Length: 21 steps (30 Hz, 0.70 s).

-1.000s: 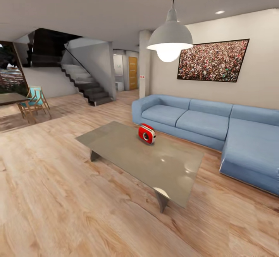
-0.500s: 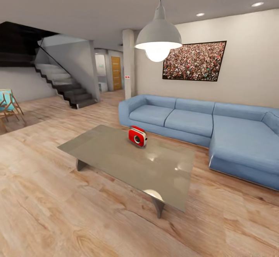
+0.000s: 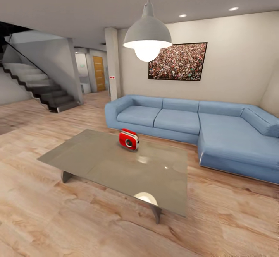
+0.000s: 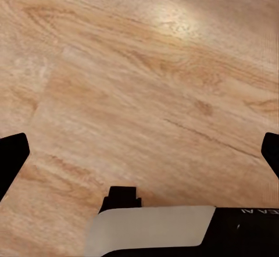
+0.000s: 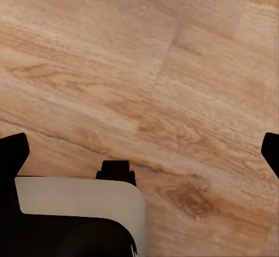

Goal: Turn on the radio receiver that's on the table in the living room.

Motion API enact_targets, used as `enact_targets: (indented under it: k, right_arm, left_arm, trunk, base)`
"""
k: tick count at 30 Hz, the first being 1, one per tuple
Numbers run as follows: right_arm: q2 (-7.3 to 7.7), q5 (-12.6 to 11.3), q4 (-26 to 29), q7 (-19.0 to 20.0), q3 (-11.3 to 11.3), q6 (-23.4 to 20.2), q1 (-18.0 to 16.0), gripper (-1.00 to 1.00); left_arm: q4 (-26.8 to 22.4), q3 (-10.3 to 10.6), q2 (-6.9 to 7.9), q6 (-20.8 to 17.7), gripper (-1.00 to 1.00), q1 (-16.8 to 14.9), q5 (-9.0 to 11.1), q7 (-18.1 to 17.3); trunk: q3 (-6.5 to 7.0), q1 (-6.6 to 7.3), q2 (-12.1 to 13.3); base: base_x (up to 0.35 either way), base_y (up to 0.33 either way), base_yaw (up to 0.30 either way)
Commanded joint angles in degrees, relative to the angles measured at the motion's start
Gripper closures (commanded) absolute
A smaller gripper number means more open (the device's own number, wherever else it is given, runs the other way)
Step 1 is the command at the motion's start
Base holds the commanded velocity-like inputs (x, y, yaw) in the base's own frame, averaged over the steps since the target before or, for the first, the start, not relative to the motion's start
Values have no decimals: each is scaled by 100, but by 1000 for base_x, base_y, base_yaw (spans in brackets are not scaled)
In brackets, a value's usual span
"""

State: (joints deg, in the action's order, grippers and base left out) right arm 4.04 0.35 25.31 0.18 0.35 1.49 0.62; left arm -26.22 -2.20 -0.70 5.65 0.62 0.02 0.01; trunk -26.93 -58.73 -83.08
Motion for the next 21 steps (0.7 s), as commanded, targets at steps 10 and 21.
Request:
enact_targets:
  k: [10,21]
  right_arm:
    - [0,0,0,0,0,0,0,-100]
    - [0,0,-4,0,0,0,0,-100]
  left_arm:
    - [1,0,0,5,-100,0,3,-9]
    - [-1,0,8,-2,-100,0,-1,-7]
  trunk:
    - [0,0,0]
    - [0,0,0]
  base:
    - [164,290,-267]
    - [139,295,-39]
